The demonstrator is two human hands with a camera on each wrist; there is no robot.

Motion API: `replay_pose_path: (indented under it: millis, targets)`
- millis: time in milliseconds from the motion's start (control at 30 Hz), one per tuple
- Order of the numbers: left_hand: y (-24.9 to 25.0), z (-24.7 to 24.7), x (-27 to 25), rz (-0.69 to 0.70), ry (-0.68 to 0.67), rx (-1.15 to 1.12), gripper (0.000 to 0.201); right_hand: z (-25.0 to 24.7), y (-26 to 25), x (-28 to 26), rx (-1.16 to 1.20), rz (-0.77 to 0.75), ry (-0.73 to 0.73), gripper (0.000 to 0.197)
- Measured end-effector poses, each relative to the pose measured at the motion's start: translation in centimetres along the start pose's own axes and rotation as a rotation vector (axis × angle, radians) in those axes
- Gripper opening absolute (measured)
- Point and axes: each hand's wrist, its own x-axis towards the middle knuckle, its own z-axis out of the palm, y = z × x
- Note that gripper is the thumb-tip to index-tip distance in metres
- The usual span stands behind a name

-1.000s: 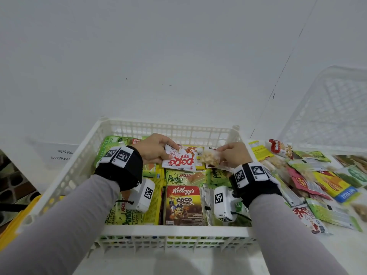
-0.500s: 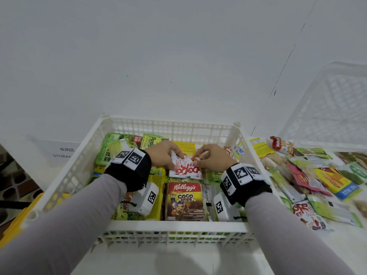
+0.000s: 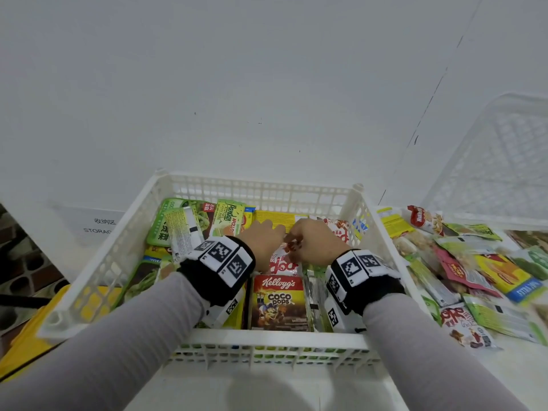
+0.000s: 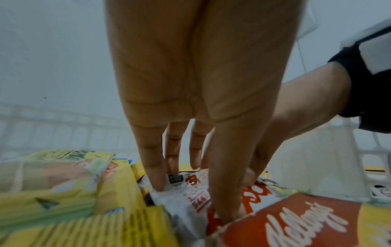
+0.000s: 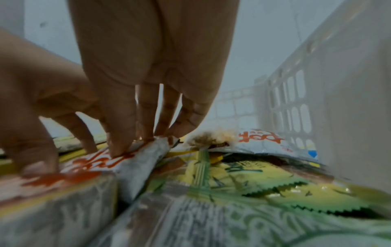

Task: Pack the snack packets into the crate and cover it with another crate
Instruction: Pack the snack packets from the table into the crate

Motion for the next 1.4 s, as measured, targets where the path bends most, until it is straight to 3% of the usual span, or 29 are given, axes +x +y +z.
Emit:
replay_pose_path:
  millis: [167, 300, 400, 467, 533, 567, 700, 800, 967, 1067, 1167, 1300, 1400]
  targets:
    - [0.3, -0.1, 0.2, 0.076, -0.029, 0.055, 0.054, 0.7, -0.5, 0.1, -0.16, -0.071, -0.103, 0.028]
    - [-3.5, -1.2, -0.3, 0.022, 0.019, -0.404, 0.045, 0.4, 0.2, 0.2, 0.01, -0.012, -0.068, 0.044]
    - [-8.9, -2.2, -1.6, -0.177, 0.302, -0.641, 0.036, -0.1, 0.7, 0.2, 0.141, 0.008, 0.077, 0.04]
    - [-12.3, -2.0, -2.4, -0.422, 0.428, -0.571, 0.036, -0.3, 0.7, 0.1, 0.181, 0.009, 0.168, 0.033]
    - [-14.4, -1.5, -2.9, -0.585, 0.38, -0.476, 0.044, -0.3, 0.7, 0.2, 0.212, 0.007, 0.2, 0.029]
    - [-14.8, -1.3, -2.9, -0.593, 0.317, -0.467, 0.053, -0.3, 0.6, 0.2, 0.218, 0.005, 0.2, 0.028]
    - [-14.0, -0.7, -2.8, -0.553, 0.108, -0.391, 0.072, -0.2, 0.4, 0.3, 0.195, -0.016, 0.167, 0.026]
    - [-14.0, -0.6, -2.6, -0.585, 0.121, -0.311, 0.066, -0.2, 0.2, 0.1, 0.181, -0.036, 0.16, 0.025]
    - [-14.4, -0.9, -3.0, -0.531, 0.342, -0.446, 0.032, -0.3, -0.2, 0.1, 0.305, -0.036, 0.184, 0.021]
    - [-14.9, -1.7, -3.4, -0.428, 0.507, -0.842, 0.018, -0.7, -1.4, 0.4, 0.538, -0.044, 0.17, 0.017]
    - [-14.7, -3.0, -4.0, -0.321, 0.726, -1.23, 0.008, -1.0, -3.5, 1.2, 0.636, -0.108, 0.065, 0.03]
    - [-14.2, -3.4, -4.1, -0.223, 0.728, -1.334, 0.006, -0.6, -6.3, 3.3, 0.741, -0.129, 0.003, 0.066]
    - [-13.8, -3.1, -3.9, -0.199, 0.726, -1.259, 0.015, 0.2, -8.1, 4.9, 0.846, -0.114, 0.005, 0.058]
